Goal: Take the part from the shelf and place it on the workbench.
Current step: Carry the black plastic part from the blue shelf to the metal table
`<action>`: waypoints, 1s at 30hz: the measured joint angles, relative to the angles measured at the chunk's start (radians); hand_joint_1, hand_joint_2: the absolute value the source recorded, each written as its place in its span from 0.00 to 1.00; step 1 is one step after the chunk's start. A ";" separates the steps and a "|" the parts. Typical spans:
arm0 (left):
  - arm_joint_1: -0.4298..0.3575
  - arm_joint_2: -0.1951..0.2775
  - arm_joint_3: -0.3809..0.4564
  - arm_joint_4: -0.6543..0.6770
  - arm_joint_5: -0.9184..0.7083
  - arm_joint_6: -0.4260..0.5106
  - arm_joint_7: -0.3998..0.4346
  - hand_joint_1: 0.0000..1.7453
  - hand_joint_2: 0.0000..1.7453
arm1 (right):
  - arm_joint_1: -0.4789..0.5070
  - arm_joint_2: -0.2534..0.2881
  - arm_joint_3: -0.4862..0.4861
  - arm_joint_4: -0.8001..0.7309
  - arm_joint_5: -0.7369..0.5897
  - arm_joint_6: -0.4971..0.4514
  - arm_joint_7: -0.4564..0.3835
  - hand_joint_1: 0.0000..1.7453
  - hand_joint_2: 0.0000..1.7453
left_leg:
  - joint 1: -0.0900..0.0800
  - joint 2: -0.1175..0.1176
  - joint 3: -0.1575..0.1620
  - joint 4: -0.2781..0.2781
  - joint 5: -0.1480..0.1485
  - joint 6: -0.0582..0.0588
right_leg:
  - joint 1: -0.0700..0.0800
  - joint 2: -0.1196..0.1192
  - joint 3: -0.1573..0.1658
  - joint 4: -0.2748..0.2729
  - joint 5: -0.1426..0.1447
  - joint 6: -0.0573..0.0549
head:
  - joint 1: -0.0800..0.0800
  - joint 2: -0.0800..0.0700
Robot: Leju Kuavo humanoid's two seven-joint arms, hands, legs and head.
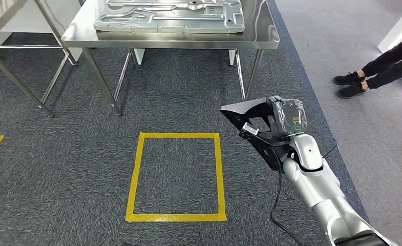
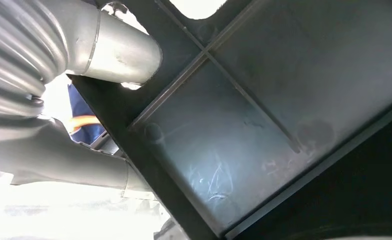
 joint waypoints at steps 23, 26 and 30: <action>0.005 0.004 0.047 0.000 0.037 -0.038 0.044 0.00 1.00 | -0.297 -0.039 0.051 0.103 0.066 0.127 -0.007 1.00 1.00 | -0.016 -0.103 -0.048 -0.012 0.064 0.038 | -0.002 0.077 -0.006 0.006 -0.001 0.014 | 0.000 0.000; 0.003 0.006 0.058 0.000 0.050 -0.054 0.045 0.00 1.00 | -0.310 -0.042 0.063 0.112 0.059 0.124 -0.007 1.00 1.00 | -0.021 -0.102 -0.049 -0.013 0.062 0.053 | -0.005 0.079 -0.004 0.003 0.007 0.030 | 0.000 0.000; 0.004 0.005 0.068 0.000 0.054 -0.067 0.044 0.00 1.00 | -0.313 -0.051 0.076 0.117 0.058 0.120 -0.001 1.00 1.00 | -0.007 -0.097 -0.021 -0.040 0.054 0.068 | -0.002 0.056 -0.031 0.070 -0.008 0.041 | 0.000 0.000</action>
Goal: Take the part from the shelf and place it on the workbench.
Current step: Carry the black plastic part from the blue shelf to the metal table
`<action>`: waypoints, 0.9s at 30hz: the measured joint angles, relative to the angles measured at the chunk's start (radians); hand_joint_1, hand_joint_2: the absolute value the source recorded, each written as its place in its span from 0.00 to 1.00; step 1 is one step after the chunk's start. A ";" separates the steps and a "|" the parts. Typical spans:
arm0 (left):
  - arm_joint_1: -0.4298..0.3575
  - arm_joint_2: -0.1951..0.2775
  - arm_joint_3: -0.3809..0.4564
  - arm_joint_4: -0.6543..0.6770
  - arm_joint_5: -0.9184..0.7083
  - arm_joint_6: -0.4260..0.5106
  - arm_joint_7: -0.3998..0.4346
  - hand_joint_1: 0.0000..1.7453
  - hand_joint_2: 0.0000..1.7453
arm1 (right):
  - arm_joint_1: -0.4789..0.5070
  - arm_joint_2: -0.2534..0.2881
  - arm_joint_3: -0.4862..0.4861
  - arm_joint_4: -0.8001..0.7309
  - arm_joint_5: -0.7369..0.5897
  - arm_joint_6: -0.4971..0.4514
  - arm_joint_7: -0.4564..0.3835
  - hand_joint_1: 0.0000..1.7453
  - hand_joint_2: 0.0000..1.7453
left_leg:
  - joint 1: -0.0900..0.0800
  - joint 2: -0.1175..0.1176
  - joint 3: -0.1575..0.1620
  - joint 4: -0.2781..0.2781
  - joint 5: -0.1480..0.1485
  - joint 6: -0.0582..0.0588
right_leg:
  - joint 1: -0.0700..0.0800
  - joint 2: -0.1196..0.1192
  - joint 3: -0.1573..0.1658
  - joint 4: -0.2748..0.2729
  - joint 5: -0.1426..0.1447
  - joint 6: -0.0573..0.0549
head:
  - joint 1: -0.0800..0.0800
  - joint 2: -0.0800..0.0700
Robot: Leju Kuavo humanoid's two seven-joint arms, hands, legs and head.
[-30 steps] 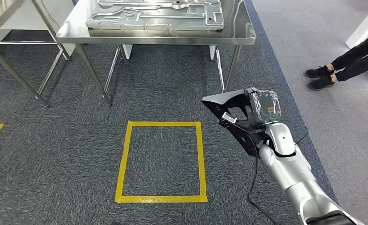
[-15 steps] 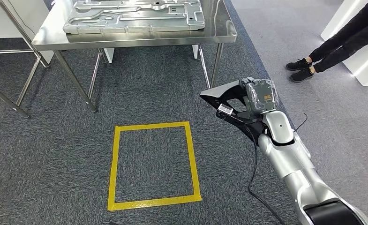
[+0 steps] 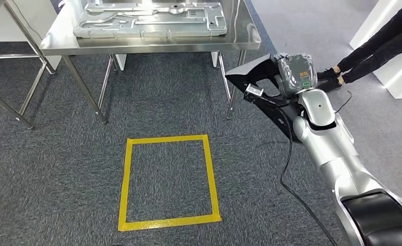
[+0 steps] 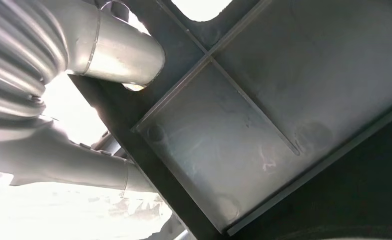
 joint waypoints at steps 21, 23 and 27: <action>0.015 0.004 0.021 0.000 0.006 -0.044 0.019 0.00 1.00 | 0.008 -0.033 0.044 0.006 -0.013 0.016 0.028 1.00 1.00 | 0.007 0.023 -0.188 0.284 -0.199 -0.062 | 0.013 -0.020 0.144 -0.083 -0.082 -0.063 | 0.000 0.000; 0.018 0.008 0.024 0.000 0.007 -0.044 0.019 0.00 1.00 | 0.014 -0.033 0.047 0.009 -0.013 0.016 0.030 1.00 1.00 | -0.015 0.009 -0.195 0.162 -0.088 -0.022 | 0.025 -0.015 0.202 -0.089 -0.120 -0.068 | 0.000 0.000; 0.022 0.017 0.028 0.000 0.009 -0.045 0.021 0.00 1.00 | 0.019 -0.026 0.058 0.016 -0.014 0.020 0.032 1.00 1.00 | -0.057 -0.036 -0.182 0.027 0.187 0.018 | 0.033 0.010 0.269 -0.092 -0.193 -0.056 | -0.001 0.000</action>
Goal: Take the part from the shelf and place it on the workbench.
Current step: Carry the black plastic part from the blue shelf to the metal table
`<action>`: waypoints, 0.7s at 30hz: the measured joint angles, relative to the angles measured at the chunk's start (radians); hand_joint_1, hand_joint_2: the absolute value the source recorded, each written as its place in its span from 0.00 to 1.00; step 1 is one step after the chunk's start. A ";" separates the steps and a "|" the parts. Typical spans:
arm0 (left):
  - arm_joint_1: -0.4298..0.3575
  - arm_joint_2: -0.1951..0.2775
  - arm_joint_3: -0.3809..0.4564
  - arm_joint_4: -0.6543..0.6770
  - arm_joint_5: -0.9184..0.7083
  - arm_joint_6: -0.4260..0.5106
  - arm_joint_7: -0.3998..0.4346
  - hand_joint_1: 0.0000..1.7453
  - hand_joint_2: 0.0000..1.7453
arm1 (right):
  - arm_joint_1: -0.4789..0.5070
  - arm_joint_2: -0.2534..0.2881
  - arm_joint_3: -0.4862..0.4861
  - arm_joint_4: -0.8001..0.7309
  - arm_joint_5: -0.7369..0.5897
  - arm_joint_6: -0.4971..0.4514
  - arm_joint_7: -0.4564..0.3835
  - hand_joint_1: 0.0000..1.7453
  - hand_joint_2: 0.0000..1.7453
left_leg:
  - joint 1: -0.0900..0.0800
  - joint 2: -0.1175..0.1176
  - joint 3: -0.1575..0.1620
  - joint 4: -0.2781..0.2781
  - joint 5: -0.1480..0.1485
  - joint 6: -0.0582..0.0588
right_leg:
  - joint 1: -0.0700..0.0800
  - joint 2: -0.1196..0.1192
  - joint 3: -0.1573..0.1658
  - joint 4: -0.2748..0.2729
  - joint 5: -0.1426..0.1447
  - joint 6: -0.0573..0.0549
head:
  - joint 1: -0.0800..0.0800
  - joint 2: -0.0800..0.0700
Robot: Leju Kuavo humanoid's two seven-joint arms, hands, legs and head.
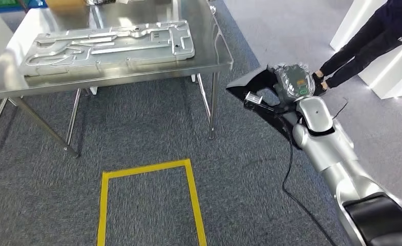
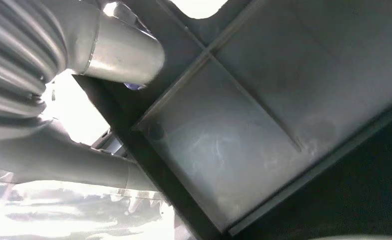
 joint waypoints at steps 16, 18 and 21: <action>-0.014 -0.009 0.023 0.001 0.023 0.009 0.011 0.00 1.00 | 0.001 -0.018 0.002 -0.005 -0.013 0.003 -0.005 1.00 1.00 | 0.034 0.012 0.127 0.008 -0.169 -0.035 | -0.029 -0.048 -0.209 0.035 0.140 0.034 | -0.001 0.000; -0.014 -0.009 0.025 0.001 0.024 0.005 0.017 0.00 1.00 | 0.006 -0.023 0.001 -0.015 -0.015 0.003 -0.002 1.00 1.00 | 0.033 0.020 0.130 0.025 -0.183 -0.047 | -0.035 -0.047 -0.184 0.022 0.133 0.022 | -0.001 0.000; -0.016 -0.008 0.029 0.000 0.025 0.001 0.025 0.00 1.00 | 0.015 -0.025 0.000 -0.023 -0.015 0.002 -0.001 1.00 1.00 | 0.042 0.035 0.052 0.184 -0.230 -0.064 | -0.040 -0.048 -0.129 -0.001 0.113 0.013 | -0.002 0.000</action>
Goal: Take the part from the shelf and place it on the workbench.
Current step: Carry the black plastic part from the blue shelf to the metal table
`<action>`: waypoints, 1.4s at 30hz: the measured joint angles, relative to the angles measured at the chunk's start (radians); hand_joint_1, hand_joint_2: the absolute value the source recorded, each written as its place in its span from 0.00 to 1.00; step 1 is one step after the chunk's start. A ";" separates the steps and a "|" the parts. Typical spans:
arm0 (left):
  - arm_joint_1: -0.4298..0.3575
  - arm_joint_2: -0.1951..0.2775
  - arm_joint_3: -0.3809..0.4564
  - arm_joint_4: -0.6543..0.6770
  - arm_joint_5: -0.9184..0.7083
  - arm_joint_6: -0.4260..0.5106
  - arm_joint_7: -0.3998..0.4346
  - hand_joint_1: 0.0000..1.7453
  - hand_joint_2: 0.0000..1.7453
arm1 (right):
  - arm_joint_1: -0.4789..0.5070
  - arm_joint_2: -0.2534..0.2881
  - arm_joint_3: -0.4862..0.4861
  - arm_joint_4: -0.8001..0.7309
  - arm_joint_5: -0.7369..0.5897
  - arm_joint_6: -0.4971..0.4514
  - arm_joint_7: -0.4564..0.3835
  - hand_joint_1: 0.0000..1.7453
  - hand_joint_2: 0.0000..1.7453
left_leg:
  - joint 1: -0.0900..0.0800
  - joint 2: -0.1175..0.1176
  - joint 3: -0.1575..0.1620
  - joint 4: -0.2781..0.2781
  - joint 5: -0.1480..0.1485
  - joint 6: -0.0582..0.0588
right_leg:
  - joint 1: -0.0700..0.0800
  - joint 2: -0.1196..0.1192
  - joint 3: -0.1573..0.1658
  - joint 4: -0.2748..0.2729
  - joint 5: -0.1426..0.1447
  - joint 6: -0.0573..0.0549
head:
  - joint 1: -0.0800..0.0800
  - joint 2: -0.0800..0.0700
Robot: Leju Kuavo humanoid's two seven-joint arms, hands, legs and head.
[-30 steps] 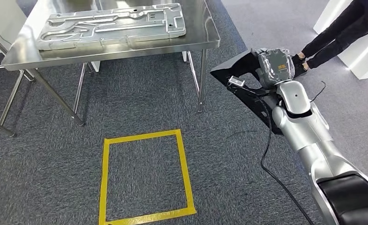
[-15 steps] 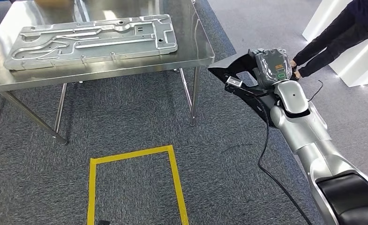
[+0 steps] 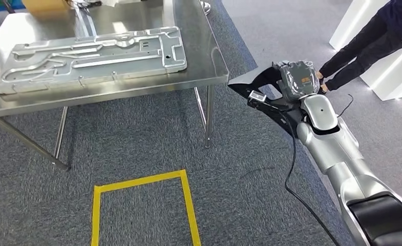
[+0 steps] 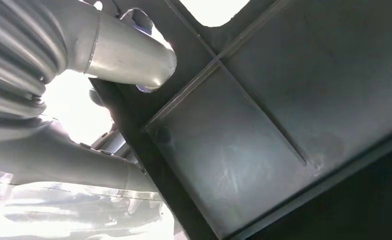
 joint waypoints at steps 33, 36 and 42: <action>0.010 -0.012 0.025 0.011 0.000 -0.008 -0.001 0.00 1.00 | -0.062 0.022 0.010 0.113 -0.086 0.088 -0.079 1.00 1.00 | 0.008 0.002 0.032 0.093 -0.141 -0.007 | 0.014 0.017 -0.024 -0.004 0.045 -0.018 | 0.004 0.000; 0.017 -0.011 0.028 0.011 0.000 -0.012 0.000 0.00 1.00 | -0.051 0.027 0.012 0.112 -0.079 0.110 -0.078 1.00 1.00 | 0.018 0.008 -0.018 0.021 -0.189 -0.017 | 0.005 0.018 0.033 -0.005 -0.004 -0.009 | 0.004 0.000; 0.023 -0.009 0.041 0.013 0.009 -0.017 0.000 0.00 1.00 | -0.030 0.054 0.027 0.109 -0.069 0.123 -0.081 1.00 1.00 | 0.016 0.015 0.002 -0.151 0.153 0.005 | 0.002 0.032 0.145 -0.015 -0.107 0.032 | 0.004 0.000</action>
